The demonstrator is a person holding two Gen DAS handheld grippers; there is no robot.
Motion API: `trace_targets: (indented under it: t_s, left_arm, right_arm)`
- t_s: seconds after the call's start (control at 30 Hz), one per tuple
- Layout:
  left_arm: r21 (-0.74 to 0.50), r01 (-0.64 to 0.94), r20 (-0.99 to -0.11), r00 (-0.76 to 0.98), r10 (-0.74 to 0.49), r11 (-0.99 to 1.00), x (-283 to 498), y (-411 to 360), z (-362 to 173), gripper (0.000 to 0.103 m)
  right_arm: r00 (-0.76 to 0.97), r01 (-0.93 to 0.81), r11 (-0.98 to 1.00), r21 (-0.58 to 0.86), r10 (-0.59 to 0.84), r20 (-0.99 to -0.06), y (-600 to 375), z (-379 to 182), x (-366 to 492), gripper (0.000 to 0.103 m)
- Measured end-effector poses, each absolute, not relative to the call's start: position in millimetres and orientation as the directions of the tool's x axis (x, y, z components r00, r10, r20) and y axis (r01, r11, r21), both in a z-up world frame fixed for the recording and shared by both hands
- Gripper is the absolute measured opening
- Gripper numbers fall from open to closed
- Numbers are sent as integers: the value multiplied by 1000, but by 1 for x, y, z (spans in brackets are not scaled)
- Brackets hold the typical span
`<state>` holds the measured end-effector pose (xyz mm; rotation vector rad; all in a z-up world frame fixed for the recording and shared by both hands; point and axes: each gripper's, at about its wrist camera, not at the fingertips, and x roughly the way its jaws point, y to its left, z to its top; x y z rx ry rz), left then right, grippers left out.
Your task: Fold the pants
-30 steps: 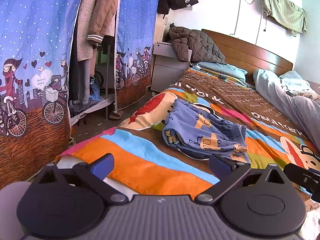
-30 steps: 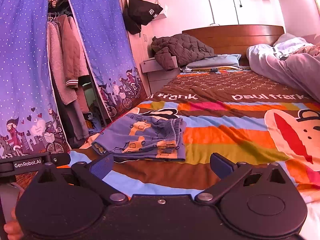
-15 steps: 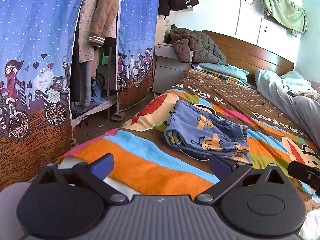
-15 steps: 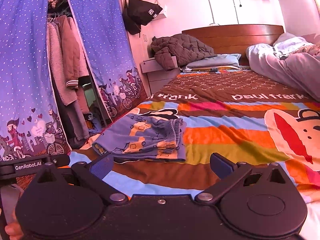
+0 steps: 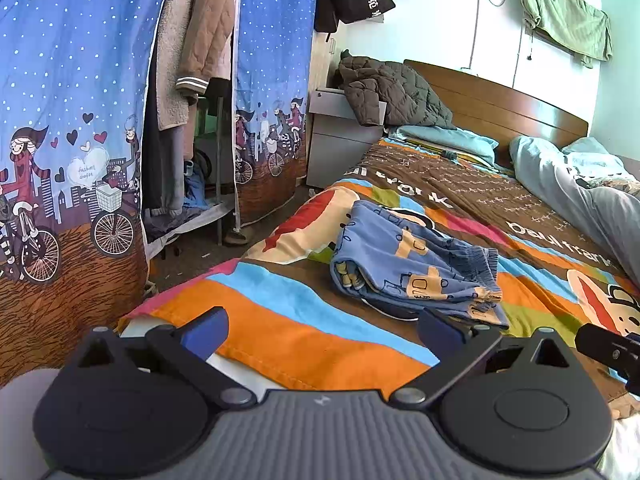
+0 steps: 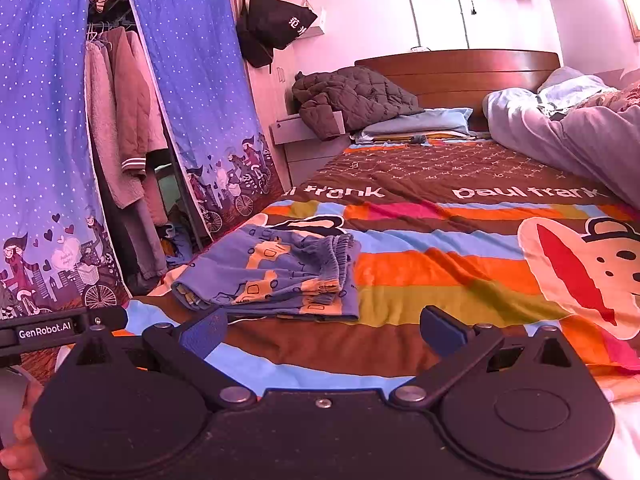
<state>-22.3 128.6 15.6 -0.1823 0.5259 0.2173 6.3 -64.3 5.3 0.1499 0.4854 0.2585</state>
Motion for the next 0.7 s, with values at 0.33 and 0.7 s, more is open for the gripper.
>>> trace_targets:
  t_s: [0.33, 0.7]
  left_arm:
    - [-115, -253, -512, 843, 161, 960, -22, 131, 16, 103]
    - [-115, -253, -512, 844, 161, 961, -23, 132, 17, 103]
  right_arm:
    - [852, -204, 958, 200, 274, -446, -64, 3, 6, 102]
    - [854, -197, 961, 193, 265, -448, -64, 2, 6, 102]
